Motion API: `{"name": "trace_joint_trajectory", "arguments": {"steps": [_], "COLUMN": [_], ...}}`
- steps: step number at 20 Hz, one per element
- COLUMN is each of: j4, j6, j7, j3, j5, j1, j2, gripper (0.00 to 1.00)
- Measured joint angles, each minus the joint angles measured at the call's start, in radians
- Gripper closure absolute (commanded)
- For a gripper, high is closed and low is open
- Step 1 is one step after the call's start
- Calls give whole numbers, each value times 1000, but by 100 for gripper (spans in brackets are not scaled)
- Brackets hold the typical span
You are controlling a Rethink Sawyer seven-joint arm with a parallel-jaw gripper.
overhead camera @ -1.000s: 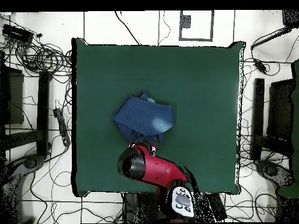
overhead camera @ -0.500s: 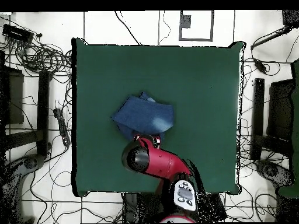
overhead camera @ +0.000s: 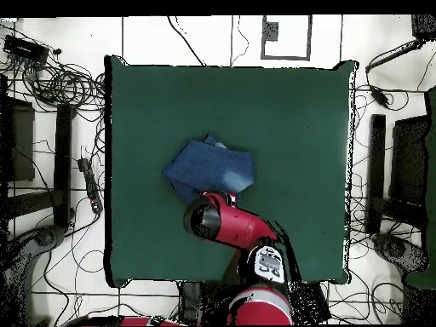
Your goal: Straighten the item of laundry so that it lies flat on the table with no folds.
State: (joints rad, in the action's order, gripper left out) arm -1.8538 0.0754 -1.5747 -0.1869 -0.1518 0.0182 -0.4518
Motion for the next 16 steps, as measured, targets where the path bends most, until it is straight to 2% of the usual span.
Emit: {"name": "trace_joint_trajectory", "arguments": {"steps": [11, 15, 16], "j4": [37, 75, 85], "j6": [42, 142, 168], "j7": [0, 0, 0], "j3": [3, 27, 33], "j5": [-14, -25, -28], "j1": [13, 43, 51], "j2": [36, 44, 45], "gripper": [0, 0, 100]}}
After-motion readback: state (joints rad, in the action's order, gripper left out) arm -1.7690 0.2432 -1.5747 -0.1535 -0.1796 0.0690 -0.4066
